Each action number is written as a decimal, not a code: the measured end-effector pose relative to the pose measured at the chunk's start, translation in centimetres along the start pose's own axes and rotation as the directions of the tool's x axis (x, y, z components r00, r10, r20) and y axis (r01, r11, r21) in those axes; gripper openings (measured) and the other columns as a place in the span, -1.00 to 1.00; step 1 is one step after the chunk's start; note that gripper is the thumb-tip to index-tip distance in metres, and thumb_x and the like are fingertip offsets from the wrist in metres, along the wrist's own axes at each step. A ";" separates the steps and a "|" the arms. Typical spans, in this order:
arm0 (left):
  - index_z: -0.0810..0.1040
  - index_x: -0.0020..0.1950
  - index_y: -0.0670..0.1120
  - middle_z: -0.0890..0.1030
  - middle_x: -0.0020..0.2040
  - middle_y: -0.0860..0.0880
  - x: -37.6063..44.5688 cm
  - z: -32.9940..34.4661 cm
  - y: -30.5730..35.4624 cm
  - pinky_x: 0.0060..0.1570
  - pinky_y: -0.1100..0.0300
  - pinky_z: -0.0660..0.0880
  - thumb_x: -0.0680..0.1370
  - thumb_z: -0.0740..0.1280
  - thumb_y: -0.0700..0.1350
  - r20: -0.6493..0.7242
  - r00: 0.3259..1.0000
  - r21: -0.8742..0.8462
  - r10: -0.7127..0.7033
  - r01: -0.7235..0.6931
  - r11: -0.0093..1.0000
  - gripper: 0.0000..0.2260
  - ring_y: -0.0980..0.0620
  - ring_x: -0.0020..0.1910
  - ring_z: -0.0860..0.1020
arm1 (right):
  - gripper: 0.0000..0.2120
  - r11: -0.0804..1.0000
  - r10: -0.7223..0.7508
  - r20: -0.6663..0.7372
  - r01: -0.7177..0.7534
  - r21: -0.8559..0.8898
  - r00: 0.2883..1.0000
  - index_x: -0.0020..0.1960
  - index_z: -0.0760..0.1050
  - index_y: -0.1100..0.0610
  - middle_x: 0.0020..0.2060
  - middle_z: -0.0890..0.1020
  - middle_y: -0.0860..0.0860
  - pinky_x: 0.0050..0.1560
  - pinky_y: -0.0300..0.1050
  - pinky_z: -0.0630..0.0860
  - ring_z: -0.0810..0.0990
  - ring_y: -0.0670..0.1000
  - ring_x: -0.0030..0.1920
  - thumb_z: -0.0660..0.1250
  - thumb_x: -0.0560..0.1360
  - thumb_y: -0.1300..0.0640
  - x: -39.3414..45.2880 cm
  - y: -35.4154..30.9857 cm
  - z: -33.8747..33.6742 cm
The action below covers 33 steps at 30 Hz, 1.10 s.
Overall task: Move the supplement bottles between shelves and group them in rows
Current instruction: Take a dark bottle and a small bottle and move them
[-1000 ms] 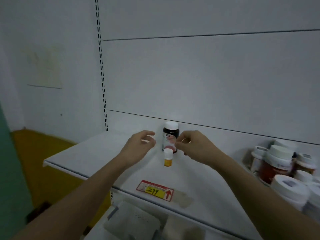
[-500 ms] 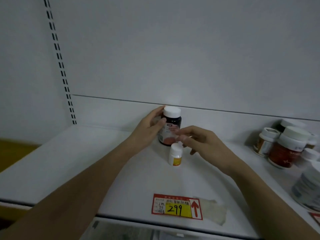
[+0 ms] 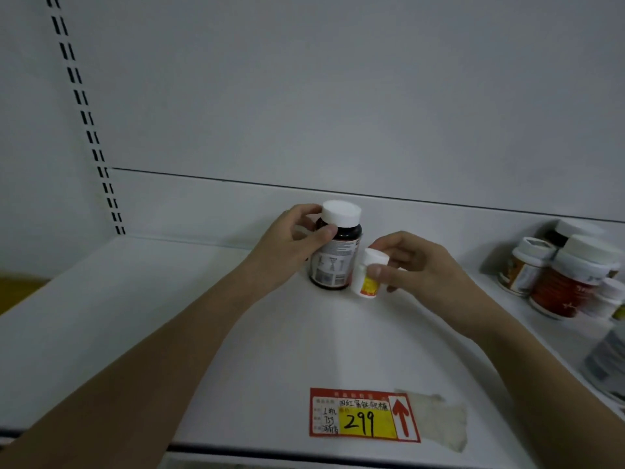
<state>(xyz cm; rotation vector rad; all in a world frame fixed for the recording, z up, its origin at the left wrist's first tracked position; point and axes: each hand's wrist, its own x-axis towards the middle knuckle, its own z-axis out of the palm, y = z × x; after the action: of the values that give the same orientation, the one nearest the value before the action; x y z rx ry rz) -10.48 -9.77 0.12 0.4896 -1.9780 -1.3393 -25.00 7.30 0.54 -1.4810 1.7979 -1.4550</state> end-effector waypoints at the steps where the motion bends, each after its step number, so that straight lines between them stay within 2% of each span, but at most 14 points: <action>1: 0.50 0.27 -0.02 0.52 0.09 -0.03 0.0 0.0 0.1 -0.03 0.19 0.57 0.57 0.34 -0.02 0.000 1.000 0.019 -0.002 0.002 1.000 -0.72 0.06 -0.01 0.58 | -0.60 1.000 -0.002 -0.017 0.002 0.016 1.000 0.05 0.58 0.06 -0.06 0.70 0.03 -0.07 -0.05 0.62 0.65 0.12 -0.04 0.45 0.27 -0.09 0.0 0.0 -0.2; 4: 0.53 0.10 -0.02 0.59 0.06 -0.02 0.0 -0.3 0.4 0.04 0.09 0.56 0.62 0.25 -0.04 0.005 0.997 -0.122 -0.071 0.071 0.990 -0.88 0.07 0.02 0.58 | -0.63 0.999 0.015 -0.051 -0.013 0.039 0.999 0.08 0.57 0.06 -0.08 0.71 -0.04 -0.04 -0.06 0.63 0.67 0.05 -0.04 0.41 0.32 -0.06 0.0 0.0 -0.5; 7: 0.50 0.06 -0.04 0.62 -0.02 0.03 0.0 -0.6 0.5 0.01 0.08 0.57 0.61 0.27 -0.10 -0.001 0.997 -0.201 -0.075 0.074 0.977 -0.94 0.12 -0.08 0.60 | -0.64 0.998 0.039 -0.064 -0.036 0.046 0.997 0.08 0.57 0.07 -0.09 0.71 -0.03 -0.03 -0.04 0.63 0.67 0.04 -0.05 0.40 0.33 -0.05 0.1 0.3 -0.6; 10: 0.51 0.18 0.06 0.58 0.03 -0.01 -0.4 -0.8 0.5 0.00 0.07 0.57 0.56 0.36 -0.06 0.020 1.000 -0.064 -0.021 0.022 0.998 -0.80 0.05 -0.04 0.60 | -0.62 0.999 0.042 -0.055 -0.041 0.035 0.998 0.08 0.57 0.05 -0.09 0.71 -0.03 -0.02 -0.05 0.63 0.68 0.01 -0.06 0.40 0.32 -0.09 0.1 0.6 -0.5; 12: 0.53 0.19 0.09 0.57 0.05 0.04 -0.5 -0.9 0.6 0.02 0.08 0.57 0.54 0.39 -0.02 0.056 0.998 0.002 -0.004 0.004 1.000 -0.77 0.04 0.02 0.61 | -0.64 0.999 0.039 -0.059 -0.037 0.034 0.998 0.07 0.57 0.02 -0.09 0.71 -0.05 -0.03 -0.10 0.63 0.68 -0.01 -0.06 0.40 0.32 -0.10 0.2 0.7 -0.5; 15: 0.50 0.14 -0.03 0.60 0.17 0.04 -0.7 -0.5 0.7 0.04 0.15 0.58 0.54 0.39 -0.08 0.061 0.998 -0.083 -0.015 0.020 0.996 -0.79 0.13 0.04 0.62 | -0.66 0.999 0.040 -0.071 -0.037 0.037 0.997 0.06 0.57 -0.01 -0.09 0.70 -0.05 -0.05 -0.13 0.63 0.67 0.00 -0.06 0.39 0.33 -0.11 0.3 0.8 -0.5; 18: 0.46 0.16 -0.08 0.61 0.17 -0.02 -0.7 -0.3 0.6 -0.09 0.30 0.59 0.54 0.39 -0.12 0.053 0.999 -0.129 -0.015 0.022 0.991 -0.76 0.19 -0.04 0.61 | -0.66 0.999 0.040 -0.070 -0.038 0.034 0.997 0.08 0.56 -0.02 -0.09 0.70 -0.06 -0.03 -0.13 0.63 0.67 -0.01 -0.05 0.38 0.35 -0.10 0.3 0.6 -0.5; 22: 0.50 0.31 0.01 0.58 0.15 0.01 -0.8 -0.4 0.5 -0.02 0.20 0.61 0.52 0.40 -0.02 0.089 0.996 -0.038 0.022 -0.019 0.999 -0.63 0.08 0.04 0.62 | -0.68 0.998 0.031 -0.066 -0.027 0.052 0.997 0.13 0.57 0.02 -0.05 0.69 0.01 -0.02 -0.09 0.63 0.68 0.01 -0.03 0.39 0.41 -0.05 0.3 0.7 -0.6; 25: 0.55 0.23 0.06 0.62 0.13 0.05 -0.8 -0.5 0.4 -0.08 0.23 0.60 0.49 0.43 0.01 0.094 0.996 -0.072 0.000 0.007 0.997 -0.69 0.10 0.03 0.64 | -0.76 0.997 0.041 -0.084 -0.035 0.074 0.996 0.14 0.57 0.00 -0.06 0.70 -0.04 -0.06 -0.16 0.66 0.68 -0.03 -0.04 0.38 0.49 0.00 0.5 1.0 -0.9; 28: 0.56 0.14 0.07 0.69 0.04 0.08 -1.2 -0.5 1.1 -0.13 0.25 0.60 0.46 0.46 -0.03 0.116 0.991 -0.160 -0.067 0.085 0.983 -0.73 0.12 0.03 0.66 | -0.79 0.992 0.059 -0.106 -0.046 0.116 0.993 0.09 0.58 -0.03 -0.11 0.71 -0.10 -0.11 -0.22 0.65 0.69 -0.08 -0.09 0.39 0.47 -0.02 0.7 0.7 -1.0; 30: 0.56 0.14 0.05 0.71 0.00 0.07 -1.8 -0.5 2.5 -0.16 0.22 0.59 0.43 0.47 0.00 0.105 0.990 -0.177 -0.091 0.109 0.978 -0.70 0.09 0.03 0.66 | -0.82 0.982 0.066 -0.119 -0.043 0.184 0.991 0.08 0.61 0.01 -0.11 0.71 -0.03 -0.12 -0.18 0.65 0.69 -0.07 -0.12 0.39 0.50 0.01 0.4 0.2 -1.0; 33: 0.56 0.14 0.05 0.71 -0.01 0.05 -3.0 -0.4 5.3 -0.20 0.21 0.58 0.34 0.49 0.09 0.075 0.995 -0.191 -0.070 0.083 0.978 -0.59 0.09 -0.01 0.67 | -0.80 0.952 0.113 -0.122 -0.072 0.298 0.986 0.10 0.61 -0.01 -0.13 0.72 -0.05 -0.16 -0.22 0.60 0.69 -0.07 -0.10 0.37 0.52 -0.03 -0.2 -0.9 -1.2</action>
<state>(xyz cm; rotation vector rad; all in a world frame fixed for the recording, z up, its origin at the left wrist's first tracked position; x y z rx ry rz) -7.75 -6.00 4.10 0.4366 -1.8736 -1.5979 -25.43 8.17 1.74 -1.1584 1.6159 -1.7256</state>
